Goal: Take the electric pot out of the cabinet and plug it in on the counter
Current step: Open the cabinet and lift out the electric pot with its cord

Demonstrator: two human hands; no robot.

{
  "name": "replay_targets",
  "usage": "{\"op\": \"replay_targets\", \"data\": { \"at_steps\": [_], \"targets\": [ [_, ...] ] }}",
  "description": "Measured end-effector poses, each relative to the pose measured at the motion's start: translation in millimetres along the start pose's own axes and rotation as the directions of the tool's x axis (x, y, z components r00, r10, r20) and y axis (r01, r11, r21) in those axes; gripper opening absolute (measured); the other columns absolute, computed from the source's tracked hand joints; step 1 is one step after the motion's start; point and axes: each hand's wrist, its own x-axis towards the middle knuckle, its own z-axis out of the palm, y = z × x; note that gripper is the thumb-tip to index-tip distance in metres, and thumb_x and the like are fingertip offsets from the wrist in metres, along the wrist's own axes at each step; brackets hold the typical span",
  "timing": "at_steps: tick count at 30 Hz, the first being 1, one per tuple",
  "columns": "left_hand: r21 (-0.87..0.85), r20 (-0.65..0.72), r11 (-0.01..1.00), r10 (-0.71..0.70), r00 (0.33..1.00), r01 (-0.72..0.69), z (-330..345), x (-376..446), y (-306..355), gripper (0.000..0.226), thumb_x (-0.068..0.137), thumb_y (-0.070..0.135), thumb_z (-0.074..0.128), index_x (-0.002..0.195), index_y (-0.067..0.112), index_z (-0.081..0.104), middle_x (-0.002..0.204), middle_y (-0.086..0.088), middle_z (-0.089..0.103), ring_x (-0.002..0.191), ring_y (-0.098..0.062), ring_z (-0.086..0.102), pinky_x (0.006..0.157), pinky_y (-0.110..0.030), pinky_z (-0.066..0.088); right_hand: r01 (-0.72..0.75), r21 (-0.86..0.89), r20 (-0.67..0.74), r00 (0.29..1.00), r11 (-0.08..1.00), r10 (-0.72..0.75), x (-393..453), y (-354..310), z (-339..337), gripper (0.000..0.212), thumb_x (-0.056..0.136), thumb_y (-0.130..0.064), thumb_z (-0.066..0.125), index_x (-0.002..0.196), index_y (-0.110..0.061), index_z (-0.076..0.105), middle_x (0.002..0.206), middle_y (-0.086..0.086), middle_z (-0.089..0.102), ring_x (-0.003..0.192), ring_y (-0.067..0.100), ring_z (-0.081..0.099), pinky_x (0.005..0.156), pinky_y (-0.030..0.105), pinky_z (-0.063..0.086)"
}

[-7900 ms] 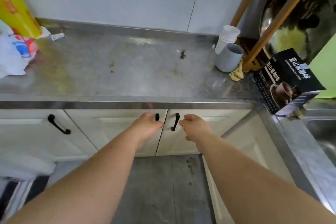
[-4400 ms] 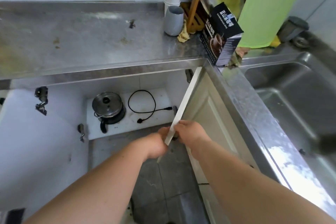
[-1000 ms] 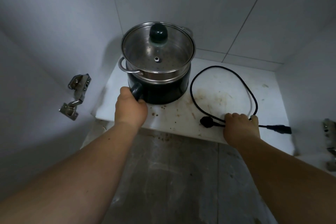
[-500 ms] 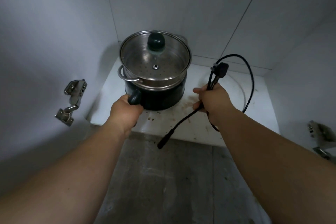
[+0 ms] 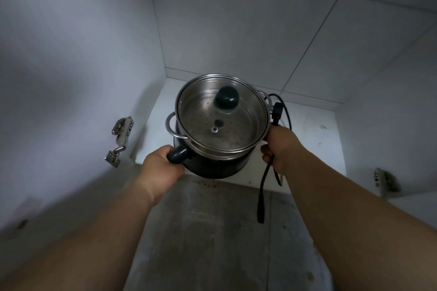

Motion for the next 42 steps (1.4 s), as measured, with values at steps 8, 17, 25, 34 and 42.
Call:
{"op": "replay_targets", "data": {
  "at_steps": [8,17,25,34,42],
  "targets": [
    [0.061,0.033,0.996,-0.075,0.997,0.073,-30,-105,79,0.028,0.071,-0.008,0.054,0.059,0.016,0.046,0.054,-0.003,0.042,0.050,-0.016,0.037,0.045,-0.022,0.029,-0.139,0.041,-0.102,0.984,0.989,0.143,-118,-34,-35,0.018,0.085,-0.011,0.039,0.081,-0.017,0.056,0.061,0.000,0.038,0.026,0.008,0.025,0.033,0.021,0.024],
    [0.196,0.146,0.981,-0.017,0.989,-0.012,-92,-228,185,0.024,0.070,-0.002,0.059,0.064,0.021,0.053,0.057,0.000,0.050,0.050,-0.013,0.047,0.043,-0.022,0.034,-0.222,0.038,-0.271,0.936,0.974,0.223,-282,-100,-76,0.022,0.083,-0.014,0.036,0.075,-0.016,0.056,0.051,0.005,0.041,0.026,0.015,0.031,0.034,0.021,0.029],
    [0.198,0.187,0.978,0.025,0.982,-0.062,-138,-318,231,0.024,0.068,0.004,0.059,0.066,0.028,0.059,0.064,0.006,0.060,0.061,-0.013,0.055,0.055,-0.026,0.041,-0.118,0.101,-0.238,0.961,0.988,0.139,-401,-125,-93,0.029,0.091,-0.018,0.043,0.062,-0.018,0.045,0.051,-0.001,0.039,0.037,0.012,0.034,0.035,0.019,0.030],
    [0.260,0.115,0.957,0.100,0.988,-0.127,-142,-400,258,0.013,0.065,-0.002,0.055,0.067,0.011,0.056,0.055,-0.006,0.052,0.053,-0.023,0.049,0.051,-0.026,0.036,-0.148,0.104,-0.205,0.965,0.984,0.166,-481,-135,-136,0.016,0.080,-0.012,0.040,0.074,-0.014,0.055,0.052,0.005,0.040,0.038,0.018,0.031,0.037,0.021,0.029],
    [0.143,0.095,0.969,0.188,0.978,-0.200,-146,-470,337,0.019,0.063,-0.006,0.050,0.059,0.013,0.050,0.049,-0.004,0.041,0.044,-0.020,0.037,0.048,-0.026,0.031,0.006,0.060,-0.211,0.977,0.998,0.007,-555,-202,-188,0.016,0.081,-0.013,0.043,0.084,-0.010,0.059,0.073,0.010,0.053,0.046,0.018,0.030,0.032,0.018,0.031]
  ]
}}
